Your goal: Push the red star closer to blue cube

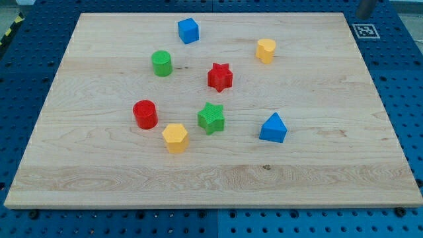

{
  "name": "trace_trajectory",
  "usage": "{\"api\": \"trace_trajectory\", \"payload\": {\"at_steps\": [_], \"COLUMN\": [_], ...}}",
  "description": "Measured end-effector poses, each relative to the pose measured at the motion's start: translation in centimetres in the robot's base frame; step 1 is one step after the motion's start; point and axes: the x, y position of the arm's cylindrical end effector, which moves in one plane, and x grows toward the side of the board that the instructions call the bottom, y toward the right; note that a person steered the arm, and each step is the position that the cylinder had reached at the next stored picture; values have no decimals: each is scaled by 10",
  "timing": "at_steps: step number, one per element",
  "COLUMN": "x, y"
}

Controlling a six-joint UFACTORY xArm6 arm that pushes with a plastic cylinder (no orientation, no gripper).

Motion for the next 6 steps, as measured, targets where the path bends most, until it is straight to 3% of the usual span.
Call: {"api": "trace_trajectory", "payload": {"at_steps": [6], "x": [-11], "y": [-4]}}
